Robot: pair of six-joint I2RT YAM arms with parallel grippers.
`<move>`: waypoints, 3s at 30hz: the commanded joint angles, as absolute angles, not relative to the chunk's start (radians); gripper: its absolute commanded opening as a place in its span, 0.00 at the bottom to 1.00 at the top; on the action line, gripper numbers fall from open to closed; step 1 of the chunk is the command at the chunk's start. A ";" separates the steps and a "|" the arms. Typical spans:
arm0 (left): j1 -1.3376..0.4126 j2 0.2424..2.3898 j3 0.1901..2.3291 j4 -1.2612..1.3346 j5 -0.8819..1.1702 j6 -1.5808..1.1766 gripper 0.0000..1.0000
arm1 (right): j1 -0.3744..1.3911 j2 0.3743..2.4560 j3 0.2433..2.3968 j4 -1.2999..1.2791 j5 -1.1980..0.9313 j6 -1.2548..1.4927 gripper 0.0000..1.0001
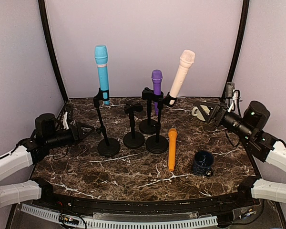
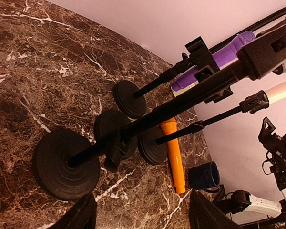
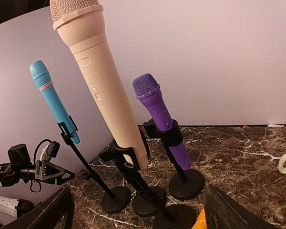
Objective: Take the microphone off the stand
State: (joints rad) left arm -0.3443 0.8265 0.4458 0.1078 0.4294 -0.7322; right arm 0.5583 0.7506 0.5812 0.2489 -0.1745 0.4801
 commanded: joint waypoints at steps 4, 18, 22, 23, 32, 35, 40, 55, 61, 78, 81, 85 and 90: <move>-0.344 0.896 0.420 0.227 0.420 -0.818 0.60 | 0.568 0.746 0.569 0.309 -0.147 0.497 0.95; -0.341 1.072 0.415 0.413 0.408 -0.851 0.36 | 0.568 0.772 0.574 0.327 -0.151 0.498 0.95; -0.339 1.090 0.406 0.430 0.406 -0.861 0.35 | 0.568 0.779 0.574 0.328 -0.149 0.499 0.95; -0.339 1.092 0.404 0.432 0.404 -0.864 0.35 | 0.568 0.781 0.574 0.329 -0.151 0.497 0.95; -0.335 1.112 0.385 0.478 0.400 -0.883 0.29 | 0.568 0.792 0.582 0.334 -0.161 0.501 0.95; -0.334 1.120 0.382 0.495 0.408 -0.889 0.28 | 0.568 0.788 0.574 0.335 -0.158 0.501 0.95; -0.334 1.122 0.373 0.512 0.405 -0.896 0.24 | 0.568 0.786 0.577 0.334 -0.162 0.502 0.95; -0.333 1.120 0.351 0.499 0.419 -0.913 0.04 | 0.568 0.768 0.576 0.319 -0.154 0.511 0.96; -0.333 1.129 0.344 0.493 0.424 -0.926 0.01 | 0.568 0.760 0.574 0.313 -0.149 0.515 0.95; -0.331 1.188 0.311 0.542 0.467 -1.010 0.00 | 0.568 0.757 0.569 0.301 -0.118 0.526 0.95; -0.331 1.181 0.308 0.557 0.468 -1.014 0.00 | 0.568 0.754 0.569 0.297 -0.117 0.528 0.95; -0.331 1.153 0.326 0.570 0.474 -0.987 0.12 | 0.568 0.748 0.566 0.292 -0.116 0.527 0.95; -0.331 1.108 0.377 0.502 0.451 -0.905 0.38 | 0.568 0.744 0.558 0.291 -0.112 0.529 0.95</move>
